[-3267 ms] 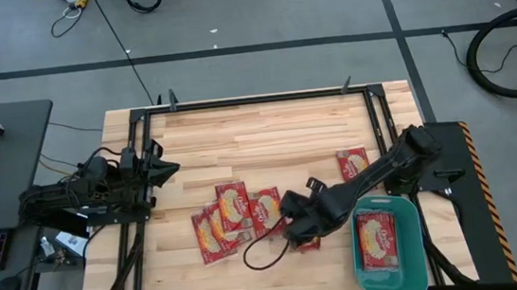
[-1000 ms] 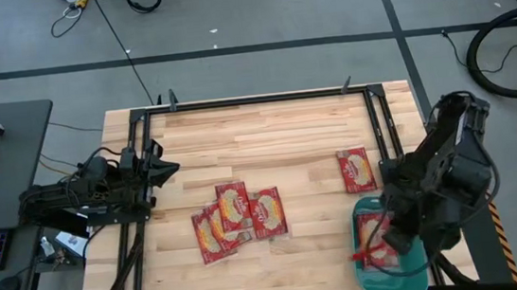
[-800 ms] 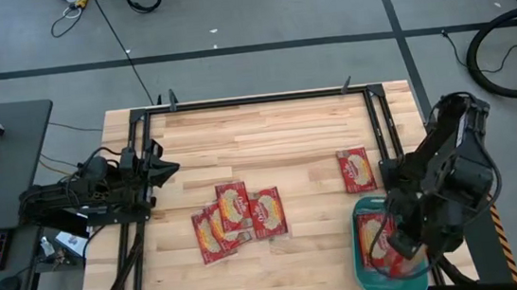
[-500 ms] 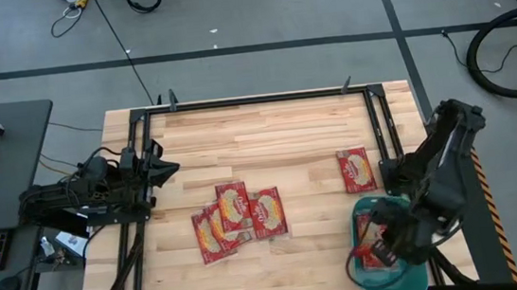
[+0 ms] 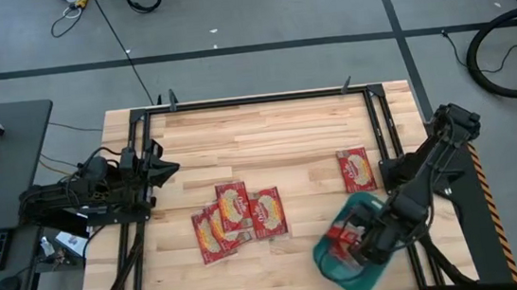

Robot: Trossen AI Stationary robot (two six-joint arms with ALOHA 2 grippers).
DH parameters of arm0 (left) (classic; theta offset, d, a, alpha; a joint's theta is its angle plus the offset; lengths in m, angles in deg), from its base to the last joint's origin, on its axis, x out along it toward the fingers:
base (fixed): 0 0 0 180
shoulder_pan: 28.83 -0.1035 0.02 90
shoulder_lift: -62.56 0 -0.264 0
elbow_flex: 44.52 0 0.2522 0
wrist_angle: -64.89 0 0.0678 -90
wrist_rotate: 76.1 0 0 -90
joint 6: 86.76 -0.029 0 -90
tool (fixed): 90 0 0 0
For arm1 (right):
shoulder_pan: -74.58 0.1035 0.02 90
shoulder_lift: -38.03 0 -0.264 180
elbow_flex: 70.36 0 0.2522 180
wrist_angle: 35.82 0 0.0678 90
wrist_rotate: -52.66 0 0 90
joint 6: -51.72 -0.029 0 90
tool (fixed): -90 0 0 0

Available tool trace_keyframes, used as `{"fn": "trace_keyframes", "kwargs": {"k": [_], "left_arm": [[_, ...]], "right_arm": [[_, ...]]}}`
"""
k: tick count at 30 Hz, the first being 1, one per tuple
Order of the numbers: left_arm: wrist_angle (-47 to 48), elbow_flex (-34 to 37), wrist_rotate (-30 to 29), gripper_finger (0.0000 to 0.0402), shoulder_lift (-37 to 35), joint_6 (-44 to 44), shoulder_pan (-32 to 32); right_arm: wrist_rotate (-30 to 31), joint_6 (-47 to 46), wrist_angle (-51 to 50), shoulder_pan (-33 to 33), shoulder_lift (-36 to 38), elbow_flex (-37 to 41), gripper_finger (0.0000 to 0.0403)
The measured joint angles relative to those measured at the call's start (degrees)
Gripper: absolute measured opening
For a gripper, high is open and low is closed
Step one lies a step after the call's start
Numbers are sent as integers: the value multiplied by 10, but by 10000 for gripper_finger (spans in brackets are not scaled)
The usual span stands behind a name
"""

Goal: Sort popcorn bags into baskets
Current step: Put the red popcorn into the green bin

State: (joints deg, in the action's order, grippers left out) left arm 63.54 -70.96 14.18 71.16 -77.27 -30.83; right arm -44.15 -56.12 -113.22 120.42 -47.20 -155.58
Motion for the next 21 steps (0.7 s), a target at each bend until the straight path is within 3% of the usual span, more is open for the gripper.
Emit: {"fn": "trace_keyframes", "kwargs": {"k": [14, 21], "left_arm": [[0, 0, 0, 27, 0, 0, 0], [0, 0, 0, 27, 0, 0, 0]], "right_arm": [[-18, 0, -88, -50, 0, 0, 97], [-22, 0, -95, -59, 0, 0, 112]]}}
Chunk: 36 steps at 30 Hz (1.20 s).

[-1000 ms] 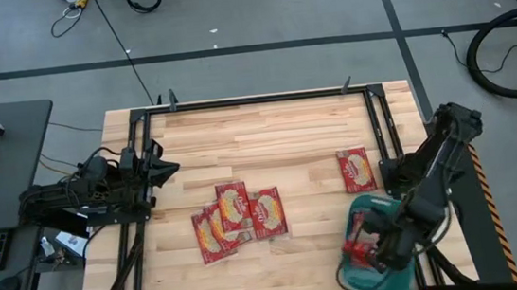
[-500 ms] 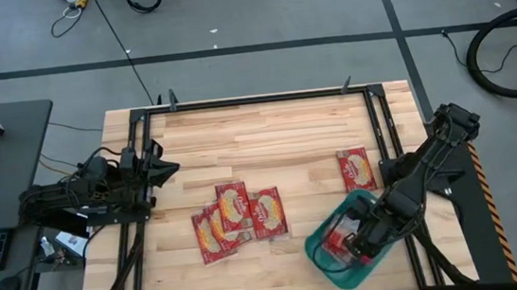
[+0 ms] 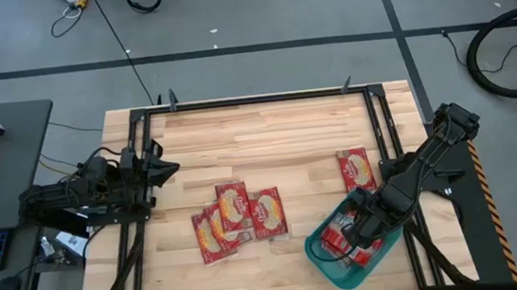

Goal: Sort popcorn bags into baskets
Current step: Put the red popcorn into the green bin

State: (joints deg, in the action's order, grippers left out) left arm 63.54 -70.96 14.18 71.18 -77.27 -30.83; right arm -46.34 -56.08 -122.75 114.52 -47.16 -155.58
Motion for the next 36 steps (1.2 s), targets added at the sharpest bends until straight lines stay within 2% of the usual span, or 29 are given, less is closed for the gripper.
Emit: {"fn": "trace_keyframes", "kwargs": {"k": [8, 16, 23, 25, 28, 33, 36], "left_arm": [[0, 0, 0, 27, 0, 0, 0], [0, 0, 0, 27, 0, 0, 0], [-1, 0, 0, 27, 0, 2, 0], [-13, 0, 0, 27, 0, 21, 0], [-28, 0, 0, 27, 0, 0, 0], [-38, 0, 0, 27, 0, 4, 0], [-24, 0, 3, 27, 0, -27, 0]], "right_arm": [[35, 0, 2, -10, 0, 0, 110], [111, 28, 12, -35, 0, 0, 110], [112, 32, 24, -73, 0, 0, 110], [111, 56, 40, -84, 0, 0, 110], [112, 115, 67, -100, 0, 0, 109], [157, 193, 112, -126, 0, 0, 105], [165, 223, 158, -140, 0, 0, 101]]}}
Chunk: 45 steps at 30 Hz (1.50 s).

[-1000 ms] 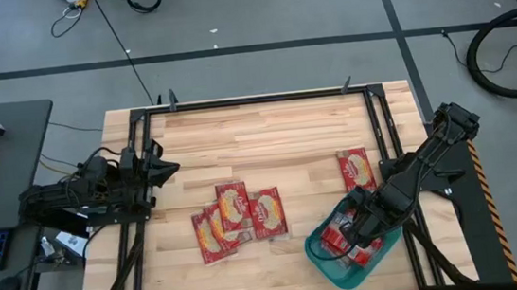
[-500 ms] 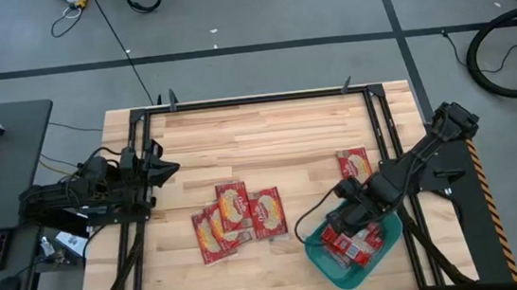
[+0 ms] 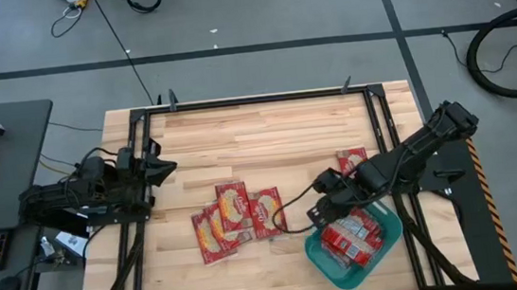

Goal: Sort popcorn bags into baskets
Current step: Put the red popcorn into the green bin

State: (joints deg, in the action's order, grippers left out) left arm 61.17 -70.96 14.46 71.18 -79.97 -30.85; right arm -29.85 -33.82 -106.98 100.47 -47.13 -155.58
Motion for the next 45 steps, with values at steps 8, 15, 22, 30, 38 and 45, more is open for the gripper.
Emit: {"fn": "trace_keyframes", "kwargs": {"k": [8, 15, 22, 30, 38, 45], "left_arm": [[66, 0, 141, 27, 7, -91, 0], [98, 0, 200, 27, 7, -142, 0], [106, 0, 175, 27, 6, -158, 0], [111, 0, 166, 27, 11, -165, 0], [105, 0, 138, 27, 13, -165, 0], [108, 0, 121, 27, 15, -156, 0]], "right_arm": [[21, 101, 119, -39, 0, 0, 98], [77, 182, 159, -76, 0, 0, 98], [105, 261, 160, -109, -1, 0, 97], [107, 419, 190, -158, -68, 0, 97], [-1, 601, 271, -199, -183, -37, 99], [-16, 698, 320, -217, -272, -100, 120]]}}
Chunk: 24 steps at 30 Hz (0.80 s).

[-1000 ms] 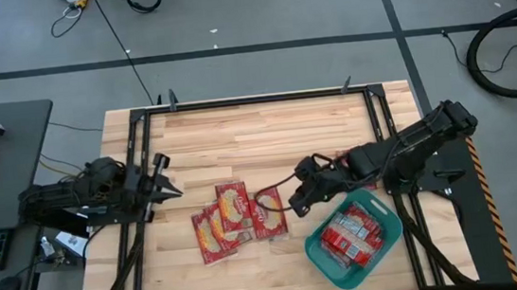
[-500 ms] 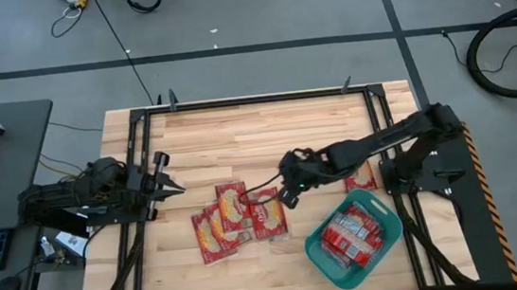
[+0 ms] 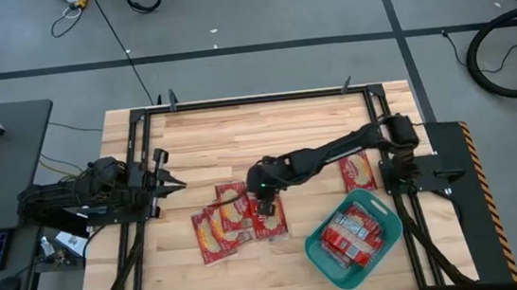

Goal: Sort popcorn bags into baskets
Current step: Put the red popcorn into the green bin

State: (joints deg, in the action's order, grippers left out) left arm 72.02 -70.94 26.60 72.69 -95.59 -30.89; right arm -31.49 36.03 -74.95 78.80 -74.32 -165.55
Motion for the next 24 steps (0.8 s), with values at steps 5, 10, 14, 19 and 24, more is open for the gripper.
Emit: {"fn": "trace_keyframes", "kwargs": {"k": [5, 10, 14, 19, 24], "left_arm": [[11, 0, 0, 27, 0, 17, 0], [25, 0, 0, 27, 0, 22, 0], [30, 0, 0, 27, 0, 22, 0], [32, 0, 0, 27, 0, 22, 0], [32, 0, 0, 27, 0, 22, 0]], "right_arm": [[-34, 10, 27, -26, -49, -31, 165], [-40, 32, 35, -41, -92, -47, 219], [-74, 41, 44, -42, -112, -49, 248], [-73, 53, 28, -40, -114, -49, 241], [-69, 68, 13, -39, -110, -49, 206]]}}
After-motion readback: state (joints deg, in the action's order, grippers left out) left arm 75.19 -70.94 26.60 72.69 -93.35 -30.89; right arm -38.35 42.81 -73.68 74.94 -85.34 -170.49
